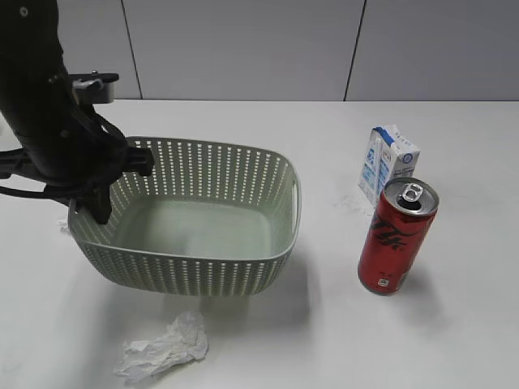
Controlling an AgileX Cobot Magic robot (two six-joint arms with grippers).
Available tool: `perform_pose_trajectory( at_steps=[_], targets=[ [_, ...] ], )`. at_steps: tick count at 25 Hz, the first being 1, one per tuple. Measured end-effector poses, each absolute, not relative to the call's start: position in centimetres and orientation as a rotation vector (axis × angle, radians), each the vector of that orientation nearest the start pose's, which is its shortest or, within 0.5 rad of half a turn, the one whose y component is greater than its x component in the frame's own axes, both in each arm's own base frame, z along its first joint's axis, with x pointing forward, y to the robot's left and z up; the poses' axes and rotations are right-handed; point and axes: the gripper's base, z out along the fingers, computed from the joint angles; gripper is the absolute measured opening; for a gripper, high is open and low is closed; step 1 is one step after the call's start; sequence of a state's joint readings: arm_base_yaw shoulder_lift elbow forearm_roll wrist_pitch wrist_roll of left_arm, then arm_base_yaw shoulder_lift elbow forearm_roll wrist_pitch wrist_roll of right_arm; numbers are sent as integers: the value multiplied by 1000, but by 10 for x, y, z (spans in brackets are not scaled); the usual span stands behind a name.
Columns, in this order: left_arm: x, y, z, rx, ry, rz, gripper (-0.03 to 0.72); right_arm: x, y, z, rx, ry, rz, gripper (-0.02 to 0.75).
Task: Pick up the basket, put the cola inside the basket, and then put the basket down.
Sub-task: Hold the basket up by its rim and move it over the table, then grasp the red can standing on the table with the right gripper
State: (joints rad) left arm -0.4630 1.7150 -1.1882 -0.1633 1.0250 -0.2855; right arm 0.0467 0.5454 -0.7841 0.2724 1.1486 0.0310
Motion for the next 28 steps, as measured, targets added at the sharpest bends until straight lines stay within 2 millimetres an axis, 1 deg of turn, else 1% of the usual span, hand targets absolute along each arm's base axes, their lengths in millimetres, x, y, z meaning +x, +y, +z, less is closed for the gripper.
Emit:
perform_pose_trajectory(
  at_steps=[2,5,9,12,14,15,18,20,22,25,28],
  targets=[
    [287,-157,221,153,3059,-276,2,87,30,348,8,2452,437,585],
    [289,-158,221,150,3030,-288,2,119,34,355,23,2528,491,585],
    [291,-157,221,143,3015,-294,2,161,43,355,-10,2623,514,585],
    [293,-155,221,129,3013,-293,2,191,62,347,-118,2717,500,585],
    [293,-155,221,127,3010,-295,2,208,79,336,-185,2792,427,585],
    [294,-155,221,127,3008,-295,2,215,90,330,-229,2822,376,585],
    [294,-155,221,127,3008,-295,2,228,118,316,-284,2875,234,585],
    [294,-155,221,127,3008,-295,2,237,131,308,-240,2888,191,585],
    [294,-155,221,127,3008,-295,2,247,139,297,-196,2898,176,585],
    [293,-156,222,114,3008,-317,2,259,143,284,-174,2896,147,605],
    [294,-159,222,85,2993,-366,2,267,146,275,-173,2886,120,632]
  ],
)
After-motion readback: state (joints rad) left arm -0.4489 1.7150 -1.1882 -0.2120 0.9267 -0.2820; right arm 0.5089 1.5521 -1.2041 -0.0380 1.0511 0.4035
